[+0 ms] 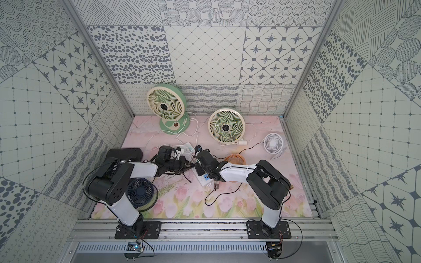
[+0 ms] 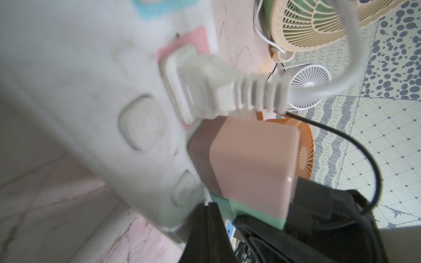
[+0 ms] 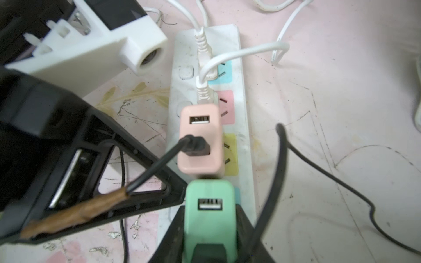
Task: Unplug the desk fan from the power strip
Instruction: Remove the plug from the socket.
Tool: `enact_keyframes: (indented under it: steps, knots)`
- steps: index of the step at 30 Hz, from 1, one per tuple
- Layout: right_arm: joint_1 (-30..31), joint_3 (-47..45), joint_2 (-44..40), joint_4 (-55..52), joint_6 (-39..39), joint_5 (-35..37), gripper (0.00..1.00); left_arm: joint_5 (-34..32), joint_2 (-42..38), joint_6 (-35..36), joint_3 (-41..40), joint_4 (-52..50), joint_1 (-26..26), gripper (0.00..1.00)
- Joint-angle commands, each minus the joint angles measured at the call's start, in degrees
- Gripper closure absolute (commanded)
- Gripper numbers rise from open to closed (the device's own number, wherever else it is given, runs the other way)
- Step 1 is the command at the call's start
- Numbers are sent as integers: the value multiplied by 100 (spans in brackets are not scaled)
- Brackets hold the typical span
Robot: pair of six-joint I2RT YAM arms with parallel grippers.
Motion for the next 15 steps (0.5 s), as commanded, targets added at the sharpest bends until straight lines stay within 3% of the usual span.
enact_keyframes:
  steps: [1,6,12,15]
  knots:
    - [168,140,-51,121,2,365,85,-300,85,28,-22,-393,40,100]
    - [431,401,70,-100,-238,785,84,-291,76,24,-20,-394,47,100]
    - [7,67,-125,259,361,110,84,-292,61,28,-46,-408,65,100]
    - [102,182,-56,140,252,206,84,-290,65,22,-39,-403,65,100]
